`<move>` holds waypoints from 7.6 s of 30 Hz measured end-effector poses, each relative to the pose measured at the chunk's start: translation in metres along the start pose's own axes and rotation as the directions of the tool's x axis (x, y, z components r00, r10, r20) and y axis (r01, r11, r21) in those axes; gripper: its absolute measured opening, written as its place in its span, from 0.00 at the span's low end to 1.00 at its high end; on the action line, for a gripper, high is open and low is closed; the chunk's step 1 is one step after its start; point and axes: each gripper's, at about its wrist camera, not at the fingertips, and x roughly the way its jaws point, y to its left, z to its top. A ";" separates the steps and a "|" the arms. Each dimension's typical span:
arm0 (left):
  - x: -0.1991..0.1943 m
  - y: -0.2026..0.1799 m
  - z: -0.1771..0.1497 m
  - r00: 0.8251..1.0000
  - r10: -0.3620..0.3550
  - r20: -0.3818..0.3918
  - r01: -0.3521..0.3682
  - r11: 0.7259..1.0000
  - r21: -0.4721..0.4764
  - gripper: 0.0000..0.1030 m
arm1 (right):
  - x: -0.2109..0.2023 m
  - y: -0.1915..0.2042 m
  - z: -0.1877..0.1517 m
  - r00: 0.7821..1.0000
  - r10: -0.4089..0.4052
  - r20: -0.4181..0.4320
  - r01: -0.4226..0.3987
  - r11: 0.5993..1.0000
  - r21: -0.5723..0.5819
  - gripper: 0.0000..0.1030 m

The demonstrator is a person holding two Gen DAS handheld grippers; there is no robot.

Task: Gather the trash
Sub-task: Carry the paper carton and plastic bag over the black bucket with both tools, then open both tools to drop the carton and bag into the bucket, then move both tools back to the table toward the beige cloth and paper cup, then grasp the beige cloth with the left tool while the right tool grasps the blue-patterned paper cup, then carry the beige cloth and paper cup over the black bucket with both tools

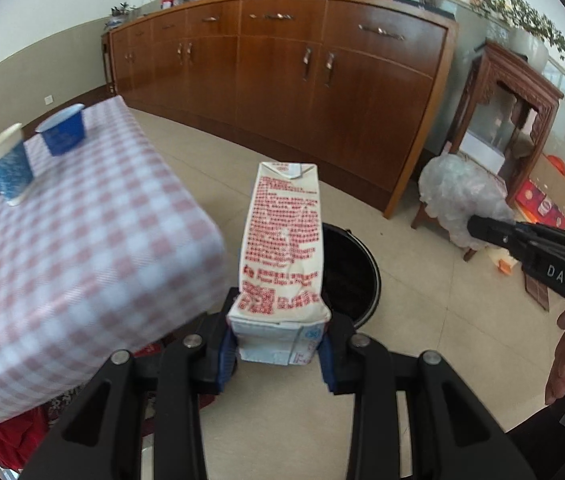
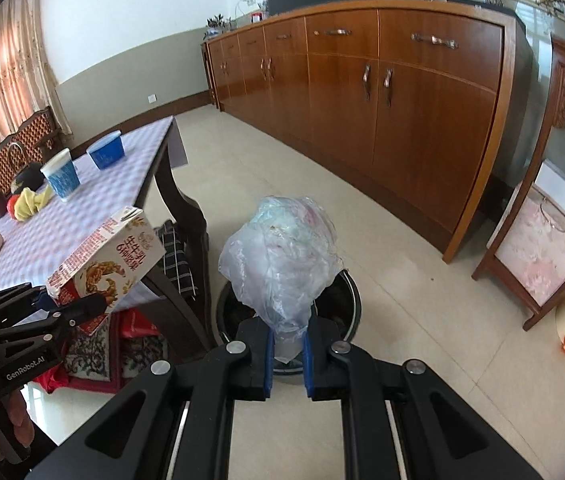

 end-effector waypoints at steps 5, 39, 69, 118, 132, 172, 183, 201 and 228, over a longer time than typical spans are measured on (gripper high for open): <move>0.025 -0.013 -0.004 0.999 -0.002 -0.046 0.002 1.000 -0.004 0.34 | 0.019 -0.018 -0.010 0.999 0.012 -0.039 -0.012 1.000 -0.004 0.11; 0.150 -0.031 -0.019 0.967 0.050 -0.250 -0.056 0.998 -0.016 0.87 | 0.175 -0.084 -0.043 0.961 0.000 -0.278 -0.045 0.987 -0.155 1.00; -0.005 0.021 -0.024 0.992 0.123 -0.025 -0.125 0.984 -0.128 0.93 | 0.036 0.010 -0.026 0.998 0.034 -0.058 -0.041 0.993 -0.114 1.00; -0.125 0.170 -0.045 0.922 0.376 0.094 -0.337 0.897 -0.286 0.93 | 0.005 0.213 0.034 0.965 0.259 0.050 -0.230 0.919 -0.320 1.00; -0.163 0.264 -0.078 0.850 0.522 0.074 -0.445 0.785 -0.431 0.93 | 0.024 0.304 0.055 0.942 0.336 0.020 -0.306 0.878 -0.368 1.00; -0.104 0.448 -0.080 0.849 0.515 -0.120 -0.492 0.687 -0.534 0.69 | 0.194 0.406 0.149 0.976 0.214 -0.048 -0.218 0.915 -0.339 0.92; -0.115 0.445 -0.070 0.857 0.512 -0.064 -0.464 0.711 -0.529 0.20 | 0.189 0.402 0.152 0.967 0.249 -0.057 -0.253 0.906 -0.338 0.61; -0.123 0.340 -0.032 0.910 0.407 0.080 -0.342 0.846 -0.409 0.19 | 0.072 0.302 0.135 0.965 0.254 0.067 -0.223 0.925 -0.308 0.61; -0.071 0.144 0.025 0.983 0.106 0.148 -0.089 0.989 -0.116 0.19 | -0.010 0.120 0.085 0.992 0.029 0.120 -0.016 0.994 -0.106 0.61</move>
